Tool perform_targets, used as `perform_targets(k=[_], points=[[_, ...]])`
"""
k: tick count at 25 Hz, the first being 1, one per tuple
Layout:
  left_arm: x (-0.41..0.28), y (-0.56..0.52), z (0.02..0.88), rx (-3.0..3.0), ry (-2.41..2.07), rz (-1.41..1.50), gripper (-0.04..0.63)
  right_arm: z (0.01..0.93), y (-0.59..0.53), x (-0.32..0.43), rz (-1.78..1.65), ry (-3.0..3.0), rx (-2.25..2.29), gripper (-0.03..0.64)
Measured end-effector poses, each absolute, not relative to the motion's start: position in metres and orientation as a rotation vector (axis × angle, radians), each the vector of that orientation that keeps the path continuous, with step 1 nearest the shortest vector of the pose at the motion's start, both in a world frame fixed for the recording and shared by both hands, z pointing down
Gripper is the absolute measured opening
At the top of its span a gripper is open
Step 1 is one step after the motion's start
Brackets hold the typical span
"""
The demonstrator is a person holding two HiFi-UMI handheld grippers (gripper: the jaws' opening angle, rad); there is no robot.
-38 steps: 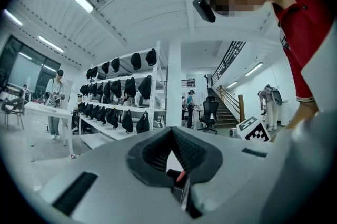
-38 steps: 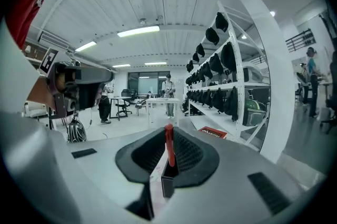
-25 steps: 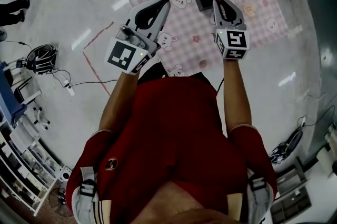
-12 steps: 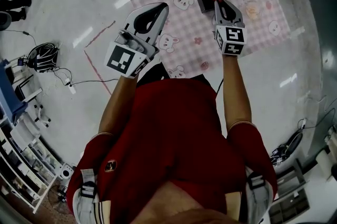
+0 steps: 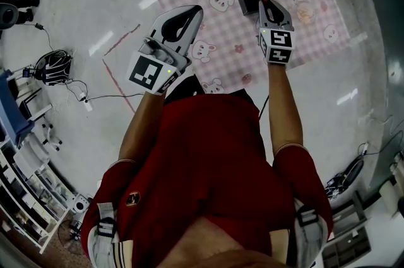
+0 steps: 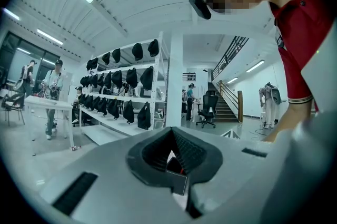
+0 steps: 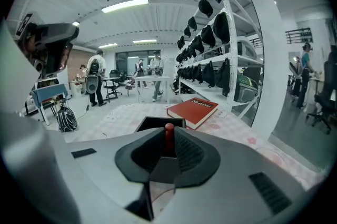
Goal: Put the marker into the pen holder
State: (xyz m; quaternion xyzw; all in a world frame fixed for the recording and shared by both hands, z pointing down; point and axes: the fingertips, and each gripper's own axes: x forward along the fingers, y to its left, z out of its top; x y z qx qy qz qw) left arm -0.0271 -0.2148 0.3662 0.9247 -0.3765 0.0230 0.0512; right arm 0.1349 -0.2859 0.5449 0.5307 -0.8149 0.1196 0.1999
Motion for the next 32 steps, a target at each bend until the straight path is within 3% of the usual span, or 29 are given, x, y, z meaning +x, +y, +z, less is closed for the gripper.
perform_targets(k=[12,19,32], points=[[-0.020,-0.210,0.369,2.825,-1.113,0.073,0.006,0.540,-0.282,0.147,0.294,-2.249,1.504,0.124],[-0.020,-0.205,0.364,2.841,-1.096,0.052,0.006,0.500,-0.274,0.148,0.229,-2.306,1.558,0.129],[-0.020,-0.198,0.349,2.888,-1.056,-0.025,0.006,0.399,-0.231,0.123,0.194,-2.542,1.655,0.037]])
